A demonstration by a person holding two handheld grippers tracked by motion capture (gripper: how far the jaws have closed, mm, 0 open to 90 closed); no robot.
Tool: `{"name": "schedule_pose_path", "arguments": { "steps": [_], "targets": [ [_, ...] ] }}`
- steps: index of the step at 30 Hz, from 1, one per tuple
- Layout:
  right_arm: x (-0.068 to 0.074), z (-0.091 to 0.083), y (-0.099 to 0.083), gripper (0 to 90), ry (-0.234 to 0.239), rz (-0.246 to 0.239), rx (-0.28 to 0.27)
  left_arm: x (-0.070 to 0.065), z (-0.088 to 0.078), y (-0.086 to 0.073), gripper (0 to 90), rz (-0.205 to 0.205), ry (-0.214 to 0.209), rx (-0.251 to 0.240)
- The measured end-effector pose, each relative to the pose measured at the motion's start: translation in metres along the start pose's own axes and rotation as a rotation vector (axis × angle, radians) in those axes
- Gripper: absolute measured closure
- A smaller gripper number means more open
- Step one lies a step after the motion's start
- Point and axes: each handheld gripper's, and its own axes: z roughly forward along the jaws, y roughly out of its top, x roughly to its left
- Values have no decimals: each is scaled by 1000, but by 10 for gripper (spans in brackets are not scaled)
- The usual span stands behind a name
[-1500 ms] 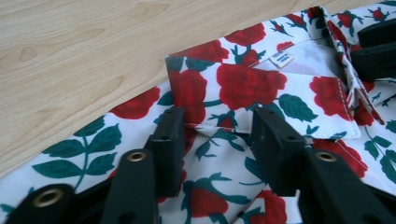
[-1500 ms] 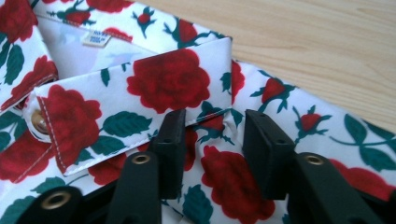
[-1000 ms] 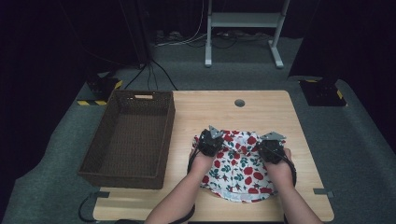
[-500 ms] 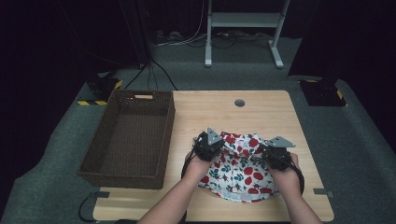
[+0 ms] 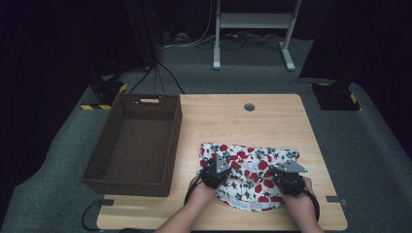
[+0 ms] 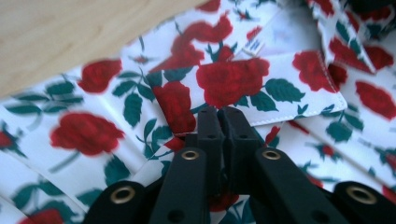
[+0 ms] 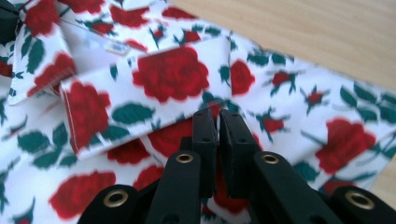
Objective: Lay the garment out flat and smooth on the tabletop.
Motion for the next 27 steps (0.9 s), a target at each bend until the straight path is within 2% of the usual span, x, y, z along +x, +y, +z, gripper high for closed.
{"name": "schedule_pose_path", "arguments": {
  "steps": [4,8,11,14,17,20,25,27],
  "targets": [
    [-5,-5,-6,800,1,14,4,1,-6,0,734,1,24,-25],
    [-10,-9,-1,758,4,36,-25,7,-16,13,650,-36,52,-72],
    [-11,-5,8,714,13,53,-39,13,-12,23,584,-74,69,-88],
    [-11,5,19,662,31,82,-44,19,2,29,511,-104,58,-49],
    [-8,18,28,592,57,107,-25,21,16,28,468,-115,38,-8],
    [-5,33,31,570,60,102,21,22,25,24,475,-133,5,25],
    [-6,43,29,590,66,131,71,20,27,21,605,-117,-28,30],
    [-6,44,28,649,71,134,79,19,26,21,671,-98,-24,27]
  ]
}}
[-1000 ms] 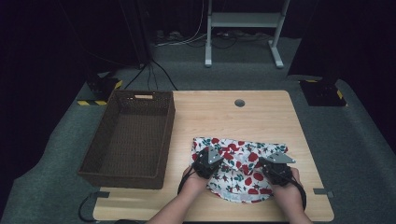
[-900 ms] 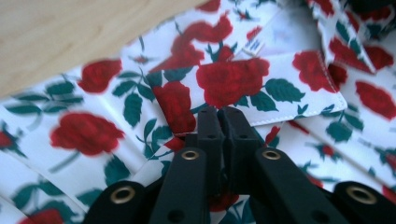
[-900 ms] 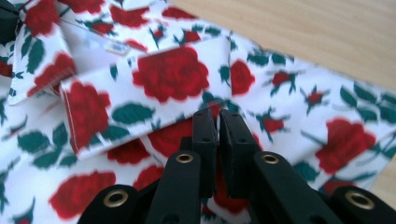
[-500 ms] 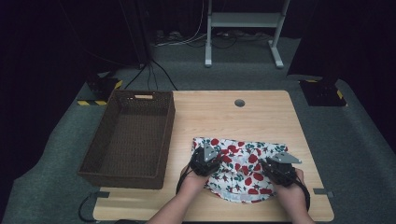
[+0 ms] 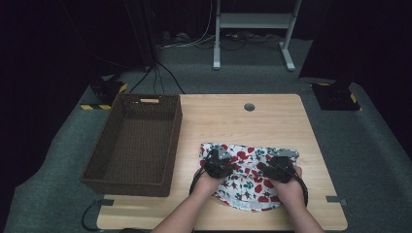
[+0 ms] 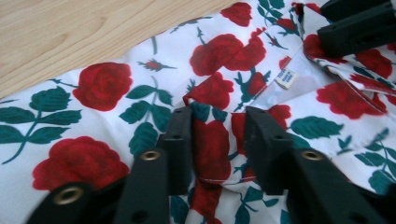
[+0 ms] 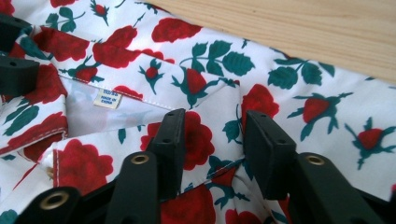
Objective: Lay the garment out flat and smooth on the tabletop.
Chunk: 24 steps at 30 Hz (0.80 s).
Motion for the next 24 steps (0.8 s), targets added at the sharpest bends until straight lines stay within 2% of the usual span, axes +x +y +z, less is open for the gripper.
{"name": "schedule_pose_path", "arguments": {
  "steps": [3,4,8,13,15,20,22,24],
  "targets": [
    [1,-2,-1,785,-10,-16,-4,-2,-4,2,777,17,8,-17],
    [2,-4,-1,806,-12,-23,-14,-3,-7,3,790,27,10,-22],
    [8,-19,-4,818,-29,-54,-54,-8,-23,3,795,46,5,-61],
    [14,-40,-15,800,-13,-70,-101,-23,-45,-6,794,108,-9,-93],
    [17,-45,-23,802,-6,-72,-102,-31,-50,-13,788,135,-15,-94],
    [24,-56,-39,812,-6,-91,-112,-42,-56,-30,774,153,-49,-89],
    [25,-60,-43,812,-8,-92,-119,-43,-56,-35,723,172,-36,-93],
    [27,-63,-47,812,-15,-107,-117,-40,-57,-38,647,148,-34,-104]
  ]
}}
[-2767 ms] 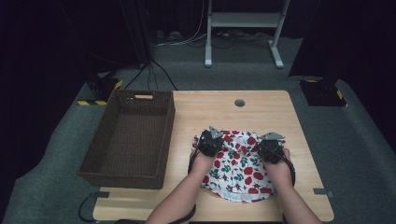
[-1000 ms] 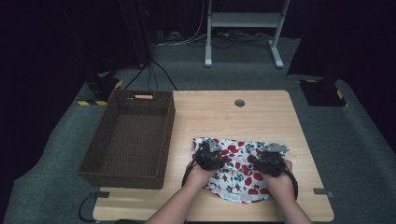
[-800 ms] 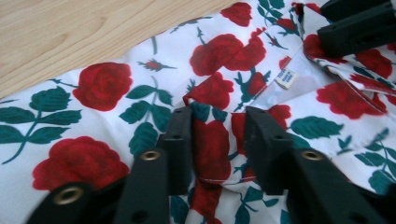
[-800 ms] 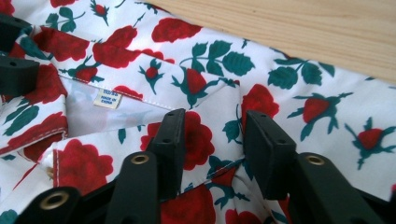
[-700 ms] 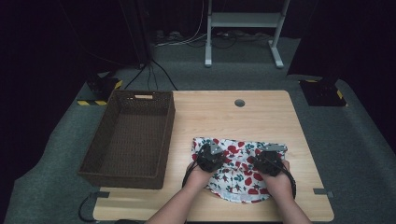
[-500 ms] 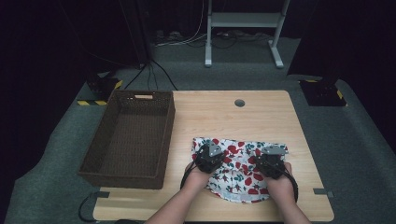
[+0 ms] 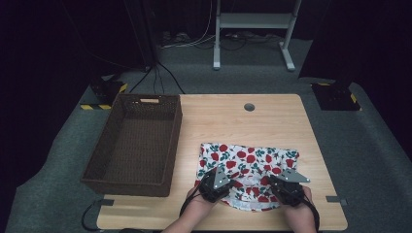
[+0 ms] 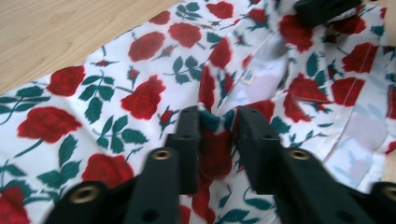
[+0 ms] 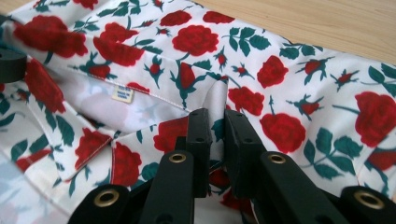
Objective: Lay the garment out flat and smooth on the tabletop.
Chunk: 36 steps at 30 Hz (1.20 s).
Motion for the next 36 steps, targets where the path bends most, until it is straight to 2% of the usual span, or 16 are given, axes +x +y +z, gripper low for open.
{"name": "schedule_pose_path", "arguments": {
  "steps": [2,4,5,6,8,11,15,23,27,33,36],
  "targets": [
    [1,-2,-3,812,-4,-11,-1,5,-3,1,589,-19,19,-26],
    [1,-3,-5,812,-4,-8,-5,14,-9,3,564,-41,39,-75],
    [1,-4,-7,812,-3,-8,-7,19,-11,4,541,-58,60,-101],
    [2,-4,-8,812,-2,-2,-6,24,-11,4,515,-77,92,-108],
    [2,-4,-10,812,0,-6,-7,34,-7,4,484,-109,126,-81],
    [3,-4,-12,812,1,-6,-7,40,4,-1,471,-96,157,-17],
    [3,-4,-14,811,4,-7,-6,39,13,-8,460,-66,162,46],
    [1,-5,-16,783,22,10,-10,30,20,-13,431,-34,126,67],
    [-6,-12,-13,704,42,37,-37,28,19,-13,424,-26,121,63],
    [-24,-17,-8,646,8,111,-93,29,19,-14,400,-17,123,57],
    [-30,-9,-3,640,-31,103,-84,29,18,-14,392,-16,123,53]
  ]
}}
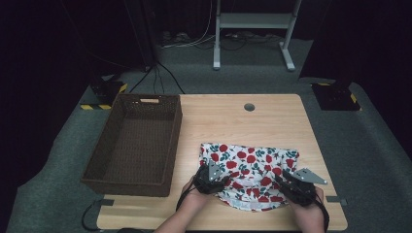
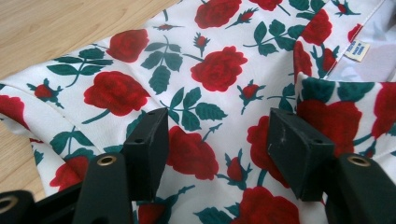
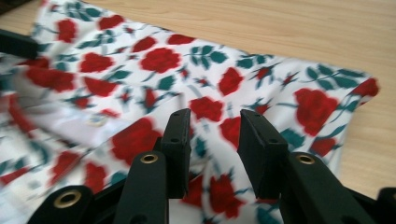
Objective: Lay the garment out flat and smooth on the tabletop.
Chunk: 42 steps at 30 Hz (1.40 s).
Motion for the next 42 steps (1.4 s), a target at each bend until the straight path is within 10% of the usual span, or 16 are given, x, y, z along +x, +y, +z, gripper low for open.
{"name": "schedule_pose_path", "arguments": {
  "steps": [11,25,37,42],
  "targets": [
    [-3,33,-1,641,-22,-33,97,0,-2,-1,358,-4,-13,-10],
    [14,16,-12,623,65,-84,128,0,-11,1,336,-64,-111,-2],
    [12,-2,-27,615,86,-50,154,-9,-25,11,317,28,-169,28],
    [12,-6,-31,608,88,-54,167,-8,-19,15,289,-2,-161,-8]
  ]
}}
